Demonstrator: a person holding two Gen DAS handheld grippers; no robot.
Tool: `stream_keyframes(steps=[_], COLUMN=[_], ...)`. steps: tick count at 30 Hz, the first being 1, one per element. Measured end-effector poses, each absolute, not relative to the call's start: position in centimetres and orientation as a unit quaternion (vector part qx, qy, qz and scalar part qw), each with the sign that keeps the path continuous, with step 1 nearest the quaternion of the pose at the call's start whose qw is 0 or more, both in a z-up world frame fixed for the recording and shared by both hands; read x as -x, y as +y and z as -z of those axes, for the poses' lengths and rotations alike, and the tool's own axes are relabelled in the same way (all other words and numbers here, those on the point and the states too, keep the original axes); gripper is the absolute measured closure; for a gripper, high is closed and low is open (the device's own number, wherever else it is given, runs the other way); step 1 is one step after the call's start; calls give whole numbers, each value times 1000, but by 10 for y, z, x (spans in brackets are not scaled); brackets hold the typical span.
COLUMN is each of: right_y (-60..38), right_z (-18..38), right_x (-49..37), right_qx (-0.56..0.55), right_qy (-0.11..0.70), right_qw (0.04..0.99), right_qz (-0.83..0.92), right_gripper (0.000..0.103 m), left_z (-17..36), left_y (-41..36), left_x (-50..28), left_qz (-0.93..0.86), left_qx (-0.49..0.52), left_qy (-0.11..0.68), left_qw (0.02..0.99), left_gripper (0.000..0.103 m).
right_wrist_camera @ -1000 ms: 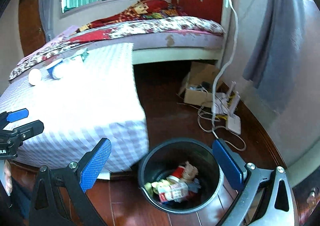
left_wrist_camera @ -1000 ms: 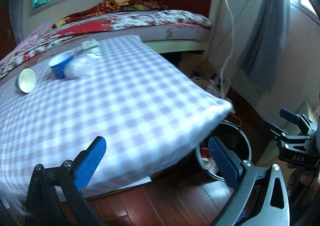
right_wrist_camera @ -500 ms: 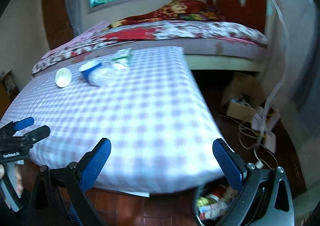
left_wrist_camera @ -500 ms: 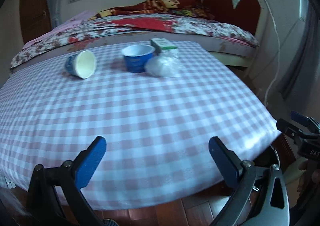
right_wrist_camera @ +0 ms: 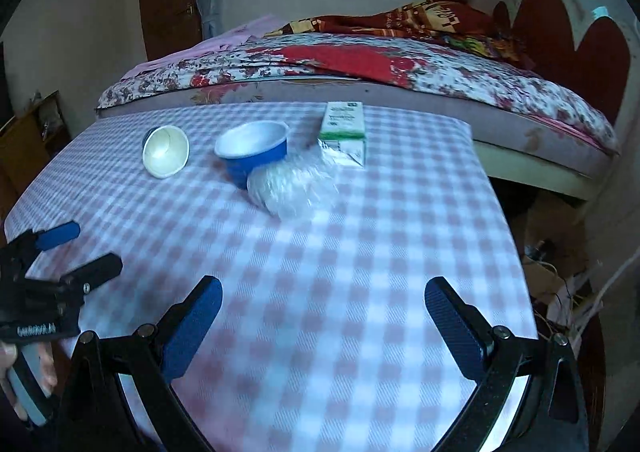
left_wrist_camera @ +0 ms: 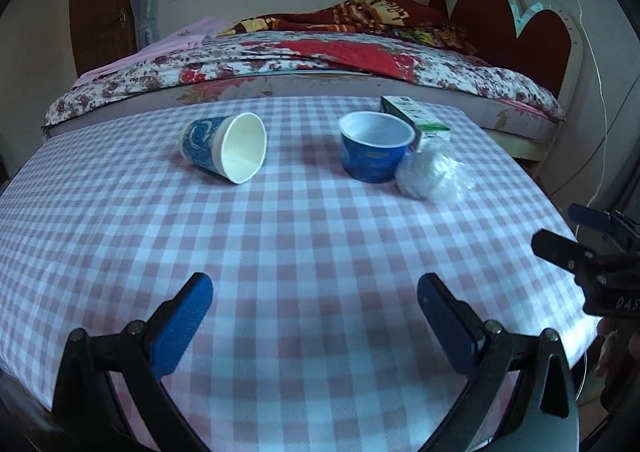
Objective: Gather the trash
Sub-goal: 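Grasp the clear plastic bag with the right tool while the left tool grasps the blue cup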
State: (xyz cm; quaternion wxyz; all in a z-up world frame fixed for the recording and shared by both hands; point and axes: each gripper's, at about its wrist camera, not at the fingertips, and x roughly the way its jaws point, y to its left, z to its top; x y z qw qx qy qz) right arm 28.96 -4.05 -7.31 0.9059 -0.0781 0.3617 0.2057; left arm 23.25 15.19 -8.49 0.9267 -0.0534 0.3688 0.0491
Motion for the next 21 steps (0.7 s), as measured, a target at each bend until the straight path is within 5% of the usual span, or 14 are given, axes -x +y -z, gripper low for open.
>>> stream_keyframes(steps=[17, 18, 20, 21], right_y=[34, 33, 27, 22], right_z=[109, 110, 112, 112], right_x=[-388, -389, -389, -389], right_qx=[113, 110, 97, 93], right_qy=[407, 408, 410, 410], right_qw=[877, 876, 875, 875], right_qz=[-231, -232, -239, -238], right_gripper=[2, 6, 46, 46], left_z=[98, 99, 100, 100], left_y=[179, 178, 174, 173], left_x=[-292, -293, -296, -297], left_qz=[-57, -57, -54, -53], left_qx=[67, 67, 67, 67], left_qy=[381, 382, 383, 384], left_qw=[920, 920, 920, 920], left_gripper=[1, 1, 1, 1])
